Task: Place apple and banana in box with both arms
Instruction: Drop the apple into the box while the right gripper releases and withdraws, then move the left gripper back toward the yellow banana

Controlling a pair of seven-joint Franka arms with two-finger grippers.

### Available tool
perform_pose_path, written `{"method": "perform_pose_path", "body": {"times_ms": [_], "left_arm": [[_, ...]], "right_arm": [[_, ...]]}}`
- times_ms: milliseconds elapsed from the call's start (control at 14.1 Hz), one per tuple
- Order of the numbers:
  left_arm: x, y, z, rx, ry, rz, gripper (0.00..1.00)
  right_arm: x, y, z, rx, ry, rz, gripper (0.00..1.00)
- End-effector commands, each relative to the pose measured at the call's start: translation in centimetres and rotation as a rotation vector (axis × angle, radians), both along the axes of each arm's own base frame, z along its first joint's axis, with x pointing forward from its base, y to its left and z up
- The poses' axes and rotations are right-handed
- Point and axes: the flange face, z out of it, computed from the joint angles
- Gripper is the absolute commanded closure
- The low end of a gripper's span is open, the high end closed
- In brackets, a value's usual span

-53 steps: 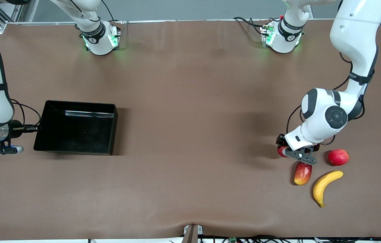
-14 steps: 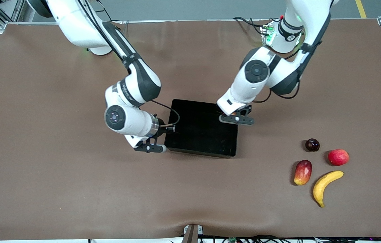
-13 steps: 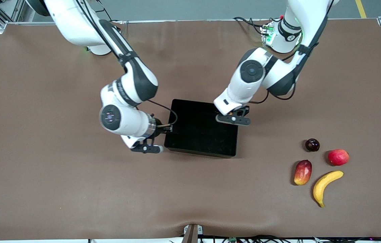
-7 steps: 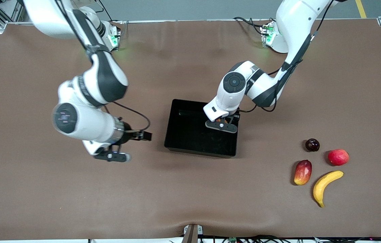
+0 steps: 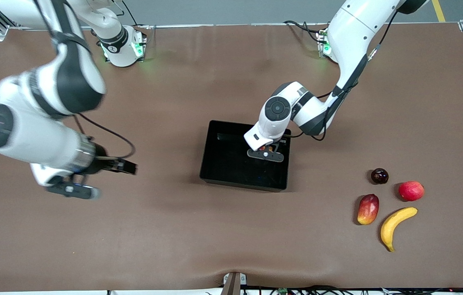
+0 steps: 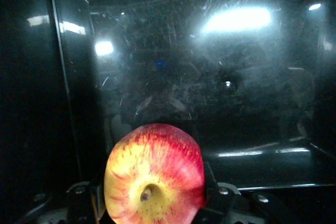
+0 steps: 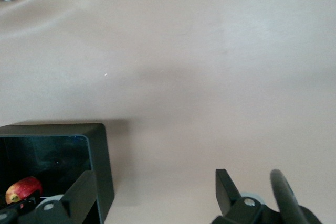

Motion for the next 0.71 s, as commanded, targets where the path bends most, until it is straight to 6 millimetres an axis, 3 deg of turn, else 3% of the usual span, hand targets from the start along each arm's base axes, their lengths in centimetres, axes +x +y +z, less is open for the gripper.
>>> {"method": "perform_pose_path", "body": {"times_ms": [0, 71, 142, 213, 284, 426, 639], "left_arm": [[-0.1, -1.2, -0.3, 0.005, -0.037, 0.014, 0.99], [-0.3, -1.2, -1.0, 0.011, -0.039, 0.023, 0.88], [-0.3, -1.2, -1.3, 0.022, -0.05, 0.024, 0.62], [-0.3, -1.2, -1.4, 0.036, -0.065, 0.026, 0.26], [-0.2, -1.2, -1.1, 0.047, -0.087, 0.021, 0.0], [-0.1, -1.4, 0.2, 0.042, -0.107, 0.034, 0.0], [1.8, -0.6, 6.9, 0.028, -0.175, 0.064, 0.0]], "right_arm": [[-1.5, -6.8, 4.0, 0.004, -0.003, 0.053, 0.0], [-1.8, -8.8, 4.8, 0.008, -0.001, 0.084, 0.0], [-2.2, -11.2, 5.5, 0.009, -0.004, 0.092, 0.0], [-2.9, -12.3, 6.8, -0.002, -0.011, 0.096, 0.0], [-3.5, -13.4, 7.7, -0.008, -0.008, 0.082, 0.0], [-5.3, -16.6, 10.0, -0.022, 0.0, 0.048, 0.0], [-8.6, -17.2, 12.1, -0.113, 0.024, 0.088, 0.0]]}}
